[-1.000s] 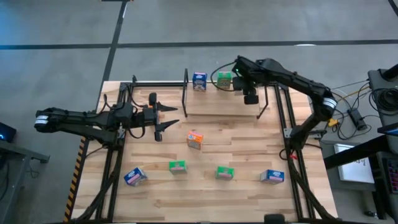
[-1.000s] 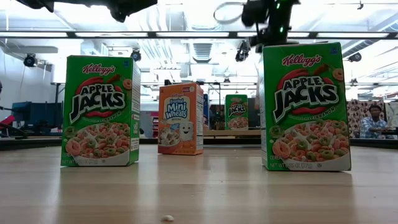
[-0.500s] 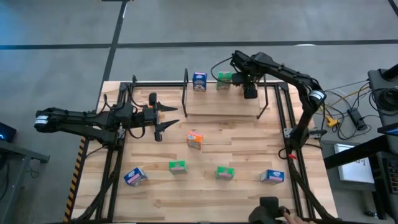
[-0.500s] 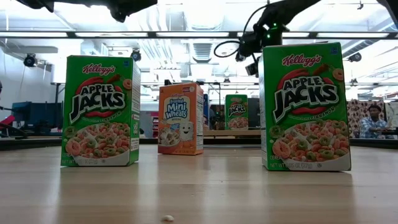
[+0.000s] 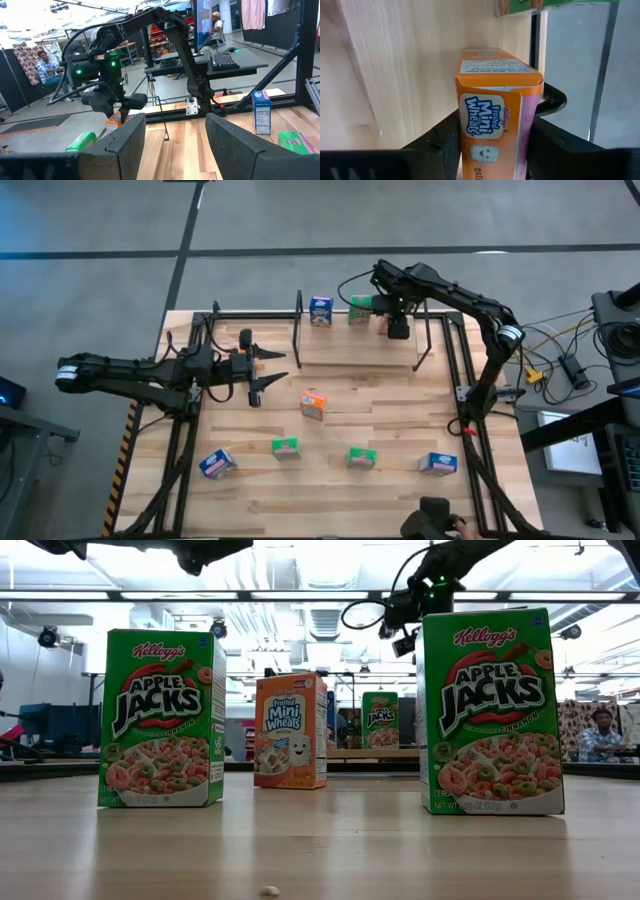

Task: Stack cereal on shelf
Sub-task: Put the bottom right orange cereal box on the shelf

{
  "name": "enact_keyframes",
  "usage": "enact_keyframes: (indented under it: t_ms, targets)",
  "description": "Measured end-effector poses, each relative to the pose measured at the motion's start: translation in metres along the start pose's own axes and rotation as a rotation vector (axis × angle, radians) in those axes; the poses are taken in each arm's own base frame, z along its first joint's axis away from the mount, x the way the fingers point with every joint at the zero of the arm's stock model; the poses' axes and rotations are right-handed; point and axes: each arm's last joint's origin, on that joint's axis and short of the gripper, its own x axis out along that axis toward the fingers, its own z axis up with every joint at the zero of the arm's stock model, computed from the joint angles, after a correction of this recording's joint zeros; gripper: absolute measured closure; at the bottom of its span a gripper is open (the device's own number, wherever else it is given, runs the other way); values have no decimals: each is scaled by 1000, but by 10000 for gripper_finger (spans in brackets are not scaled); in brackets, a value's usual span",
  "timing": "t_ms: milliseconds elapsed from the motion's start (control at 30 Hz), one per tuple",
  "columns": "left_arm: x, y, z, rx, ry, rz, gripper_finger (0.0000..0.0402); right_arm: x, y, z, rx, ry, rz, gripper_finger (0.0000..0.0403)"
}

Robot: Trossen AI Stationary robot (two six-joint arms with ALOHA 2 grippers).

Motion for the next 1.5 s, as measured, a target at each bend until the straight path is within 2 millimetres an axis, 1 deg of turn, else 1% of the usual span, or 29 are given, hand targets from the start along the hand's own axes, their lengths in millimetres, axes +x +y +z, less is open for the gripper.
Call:
enact_keyframes:
  t_ms: [100,467,767,867,1033,1200,1300,1500]
  targets:
    - [0,0,0,0,0,0,210,0,0,0,1,-3,-4,226]
    - [0,0,0,0,0,0,210,-1,0,0,4,-3,-4,225]
    - [0,0,0,0,0,0,210,-1,-1,1,81,-17,-13,225]
    - [0,0,0,0,0,0,210,-1,-1,1,82,-17,-12,225]
    - [0,0,0,0,0,0,210,-1,0,-1,35,1,2,225]
    - [0,0,0,0,0,0,210,-1,0,0,62,-7,-3,228]
    - [0,0,0,0,0,0,210,-1,0,0,80,-8,-4,218]
    - [0,0,0,0,0,0,210,-1,-3,3,115,-42,-29,182]
